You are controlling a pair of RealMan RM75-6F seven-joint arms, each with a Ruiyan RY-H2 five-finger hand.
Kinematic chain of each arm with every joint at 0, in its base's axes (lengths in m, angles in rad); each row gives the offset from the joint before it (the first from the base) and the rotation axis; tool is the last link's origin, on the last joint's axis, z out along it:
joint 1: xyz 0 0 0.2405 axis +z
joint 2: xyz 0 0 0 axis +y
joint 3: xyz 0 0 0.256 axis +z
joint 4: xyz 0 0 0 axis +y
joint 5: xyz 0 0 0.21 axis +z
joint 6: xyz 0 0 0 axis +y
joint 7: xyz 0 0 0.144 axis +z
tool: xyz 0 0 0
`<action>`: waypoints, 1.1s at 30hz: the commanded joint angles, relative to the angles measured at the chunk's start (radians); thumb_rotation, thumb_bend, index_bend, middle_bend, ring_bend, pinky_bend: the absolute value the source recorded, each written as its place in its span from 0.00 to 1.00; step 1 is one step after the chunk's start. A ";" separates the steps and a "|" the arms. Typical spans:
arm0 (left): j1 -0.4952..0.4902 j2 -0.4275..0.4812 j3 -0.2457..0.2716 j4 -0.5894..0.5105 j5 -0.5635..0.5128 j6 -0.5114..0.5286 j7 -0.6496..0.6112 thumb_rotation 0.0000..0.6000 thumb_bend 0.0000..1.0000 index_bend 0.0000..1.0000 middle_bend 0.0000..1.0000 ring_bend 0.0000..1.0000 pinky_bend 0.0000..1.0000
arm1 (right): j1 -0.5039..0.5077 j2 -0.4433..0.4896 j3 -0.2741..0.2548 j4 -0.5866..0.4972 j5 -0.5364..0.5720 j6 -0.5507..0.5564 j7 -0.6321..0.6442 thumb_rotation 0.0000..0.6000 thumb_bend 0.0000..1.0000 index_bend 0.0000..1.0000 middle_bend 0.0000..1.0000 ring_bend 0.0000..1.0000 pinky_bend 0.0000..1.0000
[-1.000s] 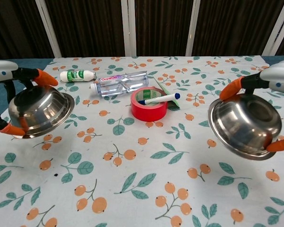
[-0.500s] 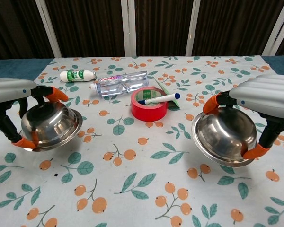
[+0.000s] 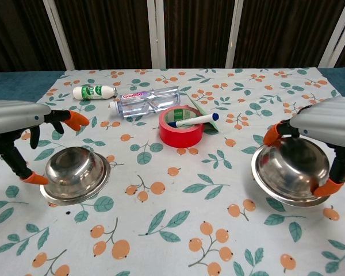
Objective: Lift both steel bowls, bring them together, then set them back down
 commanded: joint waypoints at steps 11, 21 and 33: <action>-0.004 -0.040 0.020 0.040 0.055 -0.028 -0.041 1.00 0.00 0.09 0.00 0.00 0.27 | 0.034 0.004 -0.027 -0.009 0.103 0.045 -0.037 1.00 0.07 0.21 0.10 0.10 0.00; 0.016 0.021 0.012 -0.017 0.174 0.023 -0.119 1.00 0.00 0.06 0.00 0.00 0.23 | 0.073 0.034 -0.034 -0.071 0.228 0.039 -0.041 1.00 0.04 0.13 0.02 0.07 0.00; 0.166 0.131 0.097 -0.102 0.338 0.255 -0.075 1.00 0.00 0.05 0.00 0.00 0.21 | -0.071 0.096 -0.033 -0.086 -0.106 0.163 0.289 1.00 0.03 0.20 0.06 0.16 0.00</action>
